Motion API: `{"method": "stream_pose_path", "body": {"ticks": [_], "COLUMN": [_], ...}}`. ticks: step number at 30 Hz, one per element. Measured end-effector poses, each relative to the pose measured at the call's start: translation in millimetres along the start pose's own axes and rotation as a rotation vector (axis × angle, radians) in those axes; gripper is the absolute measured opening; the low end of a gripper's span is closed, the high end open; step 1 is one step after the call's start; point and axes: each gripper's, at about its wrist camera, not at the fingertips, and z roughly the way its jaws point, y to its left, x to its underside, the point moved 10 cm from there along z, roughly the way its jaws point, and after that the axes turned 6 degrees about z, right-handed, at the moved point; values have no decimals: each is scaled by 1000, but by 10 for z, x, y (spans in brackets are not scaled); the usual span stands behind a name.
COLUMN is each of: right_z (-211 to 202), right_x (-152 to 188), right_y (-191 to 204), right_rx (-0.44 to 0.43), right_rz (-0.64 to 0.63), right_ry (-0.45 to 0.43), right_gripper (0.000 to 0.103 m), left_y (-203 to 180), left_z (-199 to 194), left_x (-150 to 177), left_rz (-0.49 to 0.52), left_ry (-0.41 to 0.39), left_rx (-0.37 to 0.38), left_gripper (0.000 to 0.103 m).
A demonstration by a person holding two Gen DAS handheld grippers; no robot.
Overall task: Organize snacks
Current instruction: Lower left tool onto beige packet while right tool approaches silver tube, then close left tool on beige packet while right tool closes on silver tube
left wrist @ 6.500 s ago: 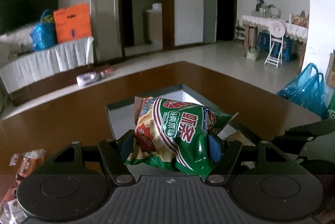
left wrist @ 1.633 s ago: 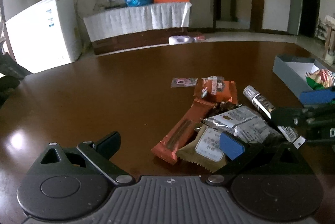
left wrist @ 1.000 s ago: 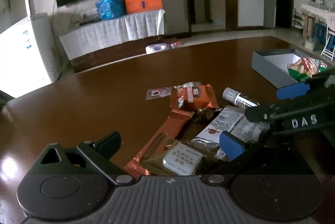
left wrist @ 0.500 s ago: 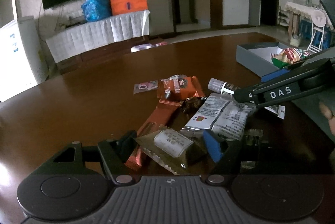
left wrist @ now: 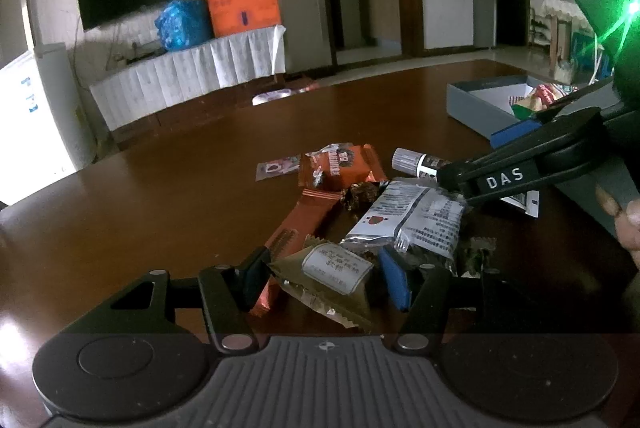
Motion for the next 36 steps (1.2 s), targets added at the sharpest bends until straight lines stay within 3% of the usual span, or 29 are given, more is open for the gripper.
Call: {"method": "stream_pose_path", "body": {"ticks": [7, 13, 18, 26, 31, 36], "right_z": [17, 10, 4, 69, 108, 112], "right_x": [-2, 53, 100, 80, 37, 45], "right_y": [70, 191, 180, 128, 149, 147], "right_rx": [24, -31, -55, -48, -40, -44], "right_rz": [-25, -55, -47, -4, 3, 4], "right_ry": [-13, 23, 50, 55, 60, 54], "right_gripper": [68, 49, 40, 40, 40, 39], "left_y": [-42, 45, 35, 24, 4, -2], "left_z": [-56, -119, -165, -177, -165, -83], "left_x": [39, 86, 110, 137, 115, 144], "left_rz": [-1, -50, -56, -73, -8, -9], "left_ry": [4, 41, 46, 39, 11, 43], "left_rx": [12, 39, 58, 71, 42, 41], "left_gripper": [57, 53, 52, 50, 52, 54]}}
